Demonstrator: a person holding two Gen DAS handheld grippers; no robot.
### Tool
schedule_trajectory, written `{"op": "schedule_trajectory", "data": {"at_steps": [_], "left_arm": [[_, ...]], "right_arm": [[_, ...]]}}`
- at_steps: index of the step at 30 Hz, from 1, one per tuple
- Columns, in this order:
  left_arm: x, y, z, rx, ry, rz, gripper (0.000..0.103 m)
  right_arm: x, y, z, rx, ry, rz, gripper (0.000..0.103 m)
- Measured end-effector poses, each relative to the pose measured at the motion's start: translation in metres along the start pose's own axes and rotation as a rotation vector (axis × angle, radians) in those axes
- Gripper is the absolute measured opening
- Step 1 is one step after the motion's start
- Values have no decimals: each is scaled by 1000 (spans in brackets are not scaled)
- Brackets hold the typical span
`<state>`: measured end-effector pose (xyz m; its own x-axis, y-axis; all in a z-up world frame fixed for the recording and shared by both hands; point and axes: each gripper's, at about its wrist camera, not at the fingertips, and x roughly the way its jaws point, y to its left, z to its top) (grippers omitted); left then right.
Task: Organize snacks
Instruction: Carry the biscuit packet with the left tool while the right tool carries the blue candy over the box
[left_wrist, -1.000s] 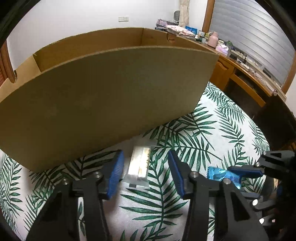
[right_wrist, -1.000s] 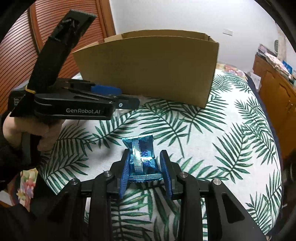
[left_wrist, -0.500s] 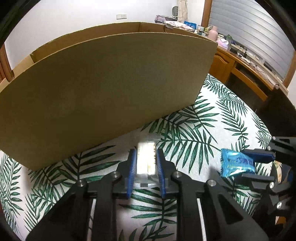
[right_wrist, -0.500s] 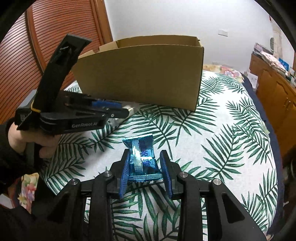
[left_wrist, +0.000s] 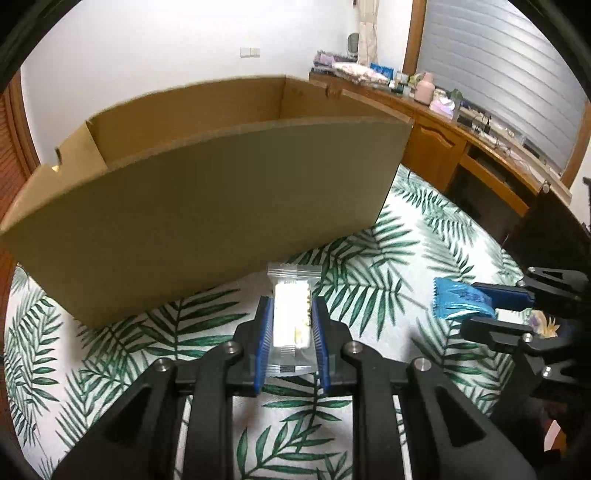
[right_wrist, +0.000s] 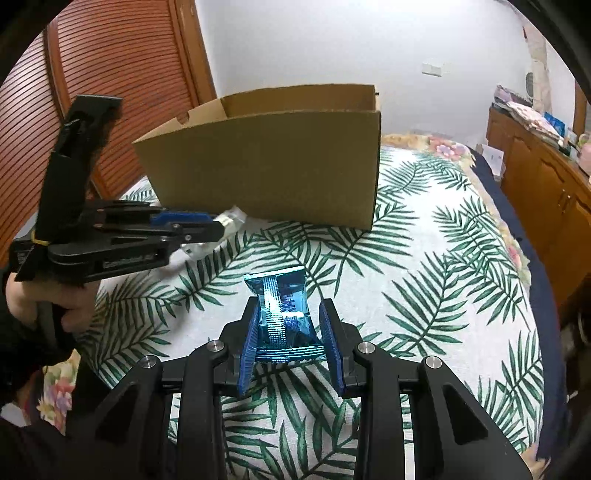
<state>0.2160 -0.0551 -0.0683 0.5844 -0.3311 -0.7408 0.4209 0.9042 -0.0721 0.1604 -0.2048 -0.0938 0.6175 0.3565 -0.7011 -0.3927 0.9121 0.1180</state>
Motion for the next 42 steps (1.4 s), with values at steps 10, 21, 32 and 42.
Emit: {"op": "schedule_trajectory", "data": {"at_steps": [10, 21, 32, 42], "left_arm": [[-43, 3, 23, 3, -117, -6, 19], [-75, 23, 55, -11, -231, 11, 19], [-71, 58, 84, -27, -276, 63, 19], [-40, 92, 94, -64, -242, 102, 19]], "right_arm": [[-29, 8, 25, -17, -86, -2, 31], [-48, 16, 73, -65, -186, -6, 31], [-30, 22, 125, -138, -233, -6, 31], [16, 24, 153, -162, -214, 25, 31]]}}
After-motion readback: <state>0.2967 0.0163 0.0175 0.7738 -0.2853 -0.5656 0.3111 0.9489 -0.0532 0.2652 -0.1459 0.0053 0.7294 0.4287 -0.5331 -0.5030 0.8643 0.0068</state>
